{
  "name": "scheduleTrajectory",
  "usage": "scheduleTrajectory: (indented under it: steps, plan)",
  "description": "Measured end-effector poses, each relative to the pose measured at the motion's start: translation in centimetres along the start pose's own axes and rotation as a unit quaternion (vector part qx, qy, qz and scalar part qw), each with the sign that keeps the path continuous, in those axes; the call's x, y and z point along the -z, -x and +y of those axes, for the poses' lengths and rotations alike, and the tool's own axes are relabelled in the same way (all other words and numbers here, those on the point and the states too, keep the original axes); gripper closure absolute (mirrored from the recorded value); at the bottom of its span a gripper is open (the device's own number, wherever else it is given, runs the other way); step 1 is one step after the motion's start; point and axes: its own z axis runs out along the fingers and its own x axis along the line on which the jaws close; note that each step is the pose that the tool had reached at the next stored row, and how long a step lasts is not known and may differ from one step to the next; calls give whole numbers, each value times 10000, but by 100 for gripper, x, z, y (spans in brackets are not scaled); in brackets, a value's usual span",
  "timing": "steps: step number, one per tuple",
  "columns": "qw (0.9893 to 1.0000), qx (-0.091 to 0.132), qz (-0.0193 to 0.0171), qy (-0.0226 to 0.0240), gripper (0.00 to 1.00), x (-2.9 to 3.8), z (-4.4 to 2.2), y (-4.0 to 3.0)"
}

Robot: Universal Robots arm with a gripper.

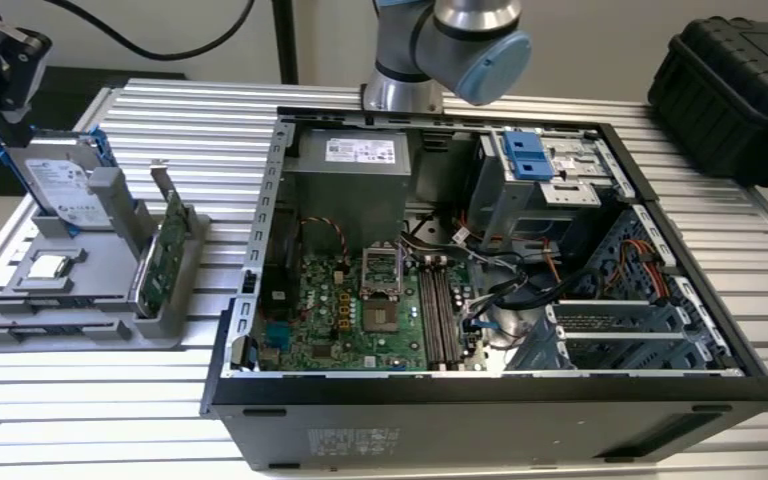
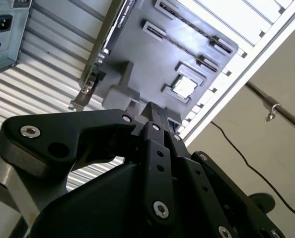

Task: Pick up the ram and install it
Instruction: 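Reach for the ram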

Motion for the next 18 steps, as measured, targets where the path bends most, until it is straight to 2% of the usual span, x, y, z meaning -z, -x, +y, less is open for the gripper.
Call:
scheduleTrajectory:
  steps: [18]
  plan:
    - [9998, 180, 9, 3, 100, 5, -11, -242]
